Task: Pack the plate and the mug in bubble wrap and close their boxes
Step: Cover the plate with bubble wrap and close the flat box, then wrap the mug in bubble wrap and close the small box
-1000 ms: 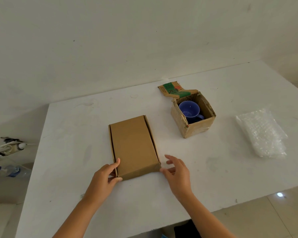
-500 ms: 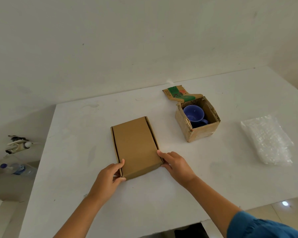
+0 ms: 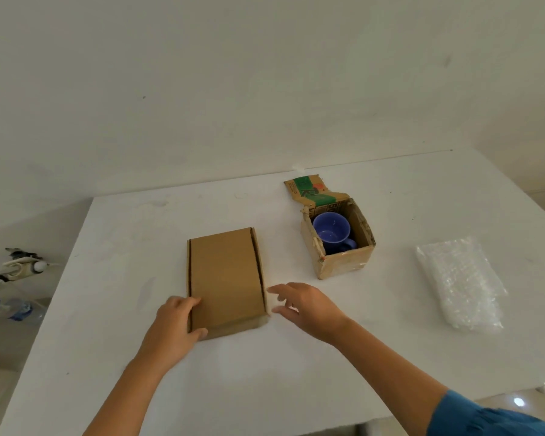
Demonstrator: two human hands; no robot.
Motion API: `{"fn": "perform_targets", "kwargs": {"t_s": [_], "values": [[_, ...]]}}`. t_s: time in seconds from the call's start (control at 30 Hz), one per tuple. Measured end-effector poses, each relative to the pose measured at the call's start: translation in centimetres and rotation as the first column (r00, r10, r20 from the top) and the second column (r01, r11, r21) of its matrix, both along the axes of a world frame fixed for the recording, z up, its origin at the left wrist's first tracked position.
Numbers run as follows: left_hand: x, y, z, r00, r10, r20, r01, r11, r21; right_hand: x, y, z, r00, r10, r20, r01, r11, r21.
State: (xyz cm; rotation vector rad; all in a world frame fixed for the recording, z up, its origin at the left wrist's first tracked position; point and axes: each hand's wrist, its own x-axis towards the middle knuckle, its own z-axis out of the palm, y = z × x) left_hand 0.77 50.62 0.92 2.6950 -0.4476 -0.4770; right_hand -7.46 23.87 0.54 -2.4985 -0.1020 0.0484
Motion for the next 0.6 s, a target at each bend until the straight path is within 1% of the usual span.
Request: {"fn": "perform_targets", "kwargs": {"t_s": [0.07, 0.13, 0.17, 0.23, 0.27, 0.37, 0.43, 0.5, 0.6], "values": [[-0.3, -2.9, 1.8, 0.995, 0.070, 0.075, -0.070, 0.998, -0.004, -0.3, -2.5, 2.6, 0.997, -0.045, 0.068, 0.040, 0.997, 0.067], [-0.9, -7.0, 3.8, 0.981, 0.118, 0.152, -0.105, 0.990, -0.091, -1.0, -6.1, 5.0, 0.983, -0.116, 0.142, 0.098, 0.987, 0.125], [-1.3, -9.4, 4.8, 0.976, 0.119, 0.180, -0.091, 0.983, -0.158, -1.4, -8.3, 5.9, 0.972, -0.152, 0.180, 0.128, 0.982, 0.137], [-2.3, -14.8, 6.3, 0.969, 0.056, 0.241, 0.015, 0.959, -0.284, -2.3, -13.2, 7.0, 0.941, -0.244, 0.234, 0.212, 0.965, 0.154], [-2.9, -17.5, 6.7, 0.964, 0.005, 0.264, 0.083, 0.943, -0.323, -2.8, -15.8, 7.1, 0.922, -0.302, 0.241, 0.270, 0.950, 0.159], [-5.2, -25.3, 6.9, 0.945, -0.127, 0.302, 0.240, 0.897, -0.372, -4.6, -23.2, 6.2, 0.867, -0.462, 0.185, 0.448, 0.887, 0.114], [-6.7, -29.7, 6.0, 0.946, -0.184, 0.266, 0.280, 0.879, -0.386, -5.9, -27.5, 4.9, 0.832, -0.543, 0.113, 0.539, 0.839, 0.073], [-7.9, -33.6, 4.5, 0.954, -0.229, 0.193, 0.288, 0.876, -0.388, -7.2, -31.2, 3.3, 0.792, -0.608, 0.047, 0.608, 0.793, 0.020], [-9.0, -38.0, 1.8, 0.965, -0.259, 0.047, 0.259, 0.907, -0.332, -8.8, -34.8, 0.9, 0.724, -0.684, -0.085, 0.683, 0.729, -0.048]]}}
